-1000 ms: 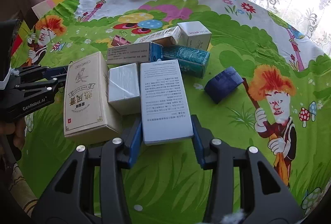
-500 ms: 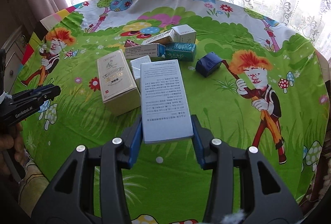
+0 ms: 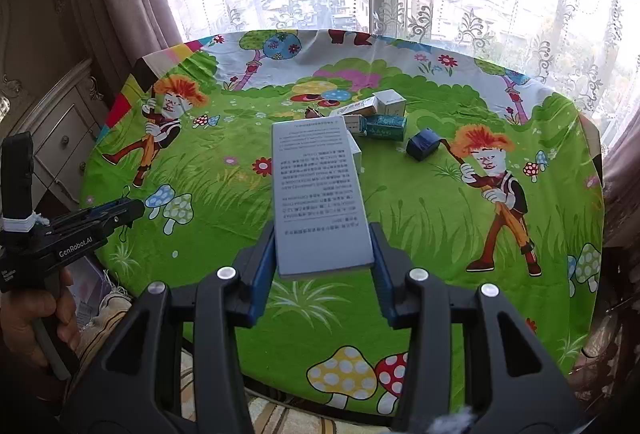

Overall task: Organize rigid objects
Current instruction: 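Carry the binder clip and white leaflet box to the purple storage box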

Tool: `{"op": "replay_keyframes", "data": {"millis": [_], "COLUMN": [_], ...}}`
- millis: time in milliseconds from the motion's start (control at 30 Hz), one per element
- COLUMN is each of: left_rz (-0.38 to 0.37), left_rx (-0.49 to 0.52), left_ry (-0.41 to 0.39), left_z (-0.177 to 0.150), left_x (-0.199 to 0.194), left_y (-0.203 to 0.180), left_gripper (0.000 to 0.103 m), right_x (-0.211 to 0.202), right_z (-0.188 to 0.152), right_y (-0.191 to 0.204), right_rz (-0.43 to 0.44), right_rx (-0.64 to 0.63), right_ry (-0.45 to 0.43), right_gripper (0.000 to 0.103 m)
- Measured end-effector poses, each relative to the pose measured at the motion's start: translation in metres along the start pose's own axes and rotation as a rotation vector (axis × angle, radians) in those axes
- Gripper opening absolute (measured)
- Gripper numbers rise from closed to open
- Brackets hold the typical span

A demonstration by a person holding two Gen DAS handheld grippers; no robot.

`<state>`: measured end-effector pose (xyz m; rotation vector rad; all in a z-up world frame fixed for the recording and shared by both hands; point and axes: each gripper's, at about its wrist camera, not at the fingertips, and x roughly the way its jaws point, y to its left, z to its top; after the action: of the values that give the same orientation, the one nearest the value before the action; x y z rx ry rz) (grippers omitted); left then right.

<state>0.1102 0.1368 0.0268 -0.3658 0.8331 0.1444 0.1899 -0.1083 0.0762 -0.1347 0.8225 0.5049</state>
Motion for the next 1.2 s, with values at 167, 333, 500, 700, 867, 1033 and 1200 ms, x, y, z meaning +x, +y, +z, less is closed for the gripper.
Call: {"op": "replay_keyframes", "data": {"millis": [167, 333, 500, 700, 867, 1033, 1200], "left_rz": [-0.022, -0.041, -0.038, -0.004, 0.034, 0.105, 0.188], "left_rx": [0.009, 0.013, 0.018, -0.005, -0.041, -0.087, -0.153], "left_ry": [-0.016, -0.029, -0.049, -0.06, -0.055, -0.063, -0.063], "left_z": [-0.016, -0.029, -0.039, -0.057, -0.079, -0.097, -0.113], "left_x": [-0.023, -0.045, -0.069, -0.093, -0.111, -0.129, -0.144], "left_y": [-0.007, -0.011, -0.005, 0.017, 0.046, 0.082, 0.124], "left_gripper": [0.029, 0.029, 0.029, 0.029, 0.029, 0.029, 0.029], "right_x": [-0.023, -0.043, -0.057, -0.07, -0.08, -0.083, -0.08], "right_z": [-0.014, -0.027, -0.034, -0.041, -0.05, -0.06, -0.072], "right_y": [0.012, 0.025, 0.046, 0.073, 0.106, 0.149, 0.191], "right_rz": [0.026, 0.038, 0.065, 0.11, 0.169, 0.237, 0.299], "right_rx": [-0.008, -0.026, -0.062, -0.103, -0.156, -0.228, -0.294], "right_ry": [-0.012, -0.024, -0.033, -0.048, -0.053, -0.036, -0.002], "right_gripper": [0.048, 0.048, 0.048, 0.048, 0.048, 0.048, 0.048]}}
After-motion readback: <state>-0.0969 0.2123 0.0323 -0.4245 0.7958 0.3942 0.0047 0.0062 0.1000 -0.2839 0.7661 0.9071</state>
